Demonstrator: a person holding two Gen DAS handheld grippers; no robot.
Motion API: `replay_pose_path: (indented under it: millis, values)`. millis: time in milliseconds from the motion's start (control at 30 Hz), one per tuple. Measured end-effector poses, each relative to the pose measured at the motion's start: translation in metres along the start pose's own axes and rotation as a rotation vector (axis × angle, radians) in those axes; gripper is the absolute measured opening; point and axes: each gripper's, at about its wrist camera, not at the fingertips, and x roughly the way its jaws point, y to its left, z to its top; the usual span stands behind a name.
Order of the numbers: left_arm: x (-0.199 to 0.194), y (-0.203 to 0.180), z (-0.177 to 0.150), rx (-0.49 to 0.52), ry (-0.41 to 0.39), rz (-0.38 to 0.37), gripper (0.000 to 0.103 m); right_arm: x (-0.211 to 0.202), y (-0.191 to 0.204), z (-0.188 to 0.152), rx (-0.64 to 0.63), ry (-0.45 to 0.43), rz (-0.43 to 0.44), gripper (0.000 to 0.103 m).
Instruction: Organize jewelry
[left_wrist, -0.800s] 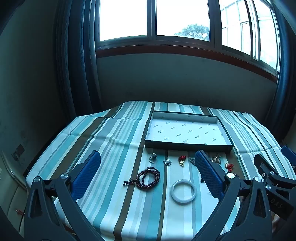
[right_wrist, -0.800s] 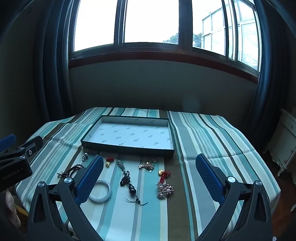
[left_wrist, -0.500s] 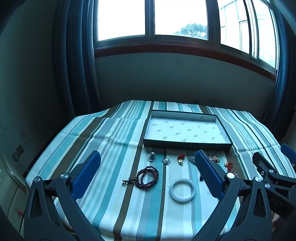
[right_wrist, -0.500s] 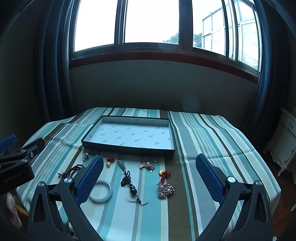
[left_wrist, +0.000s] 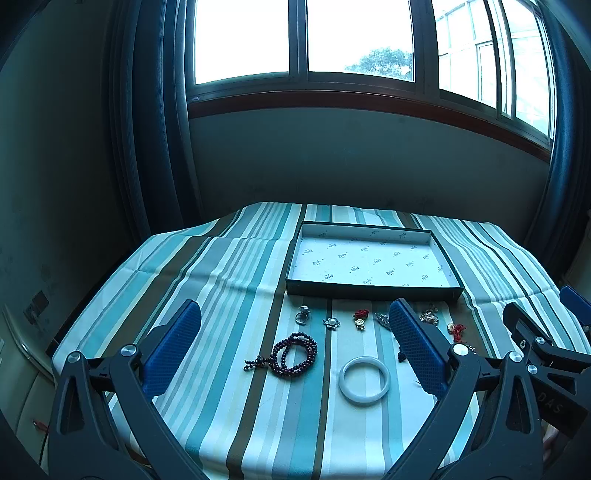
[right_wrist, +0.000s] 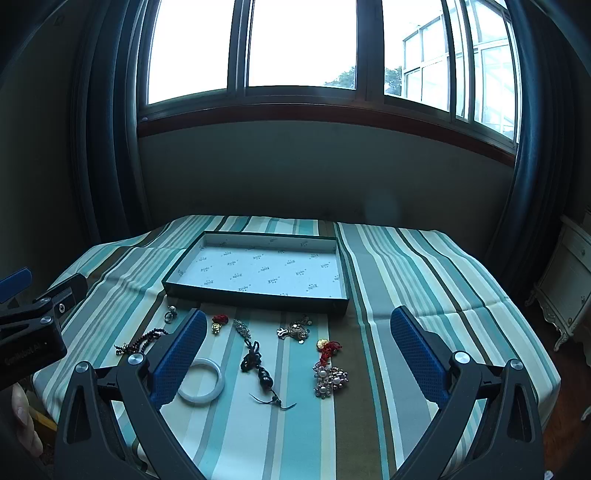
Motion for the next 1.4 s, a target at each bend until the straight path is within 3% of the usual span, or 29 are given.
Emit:
replay_pose_path:
  millis: [1400]
  values:
    - [-0.0017, -0.0042, -0.0031, 0.005, 0.004, -0.004, 0.101, 0.0013, -0.0015, 0.0035, -0.001, -0.003, -0.005, 0.099]
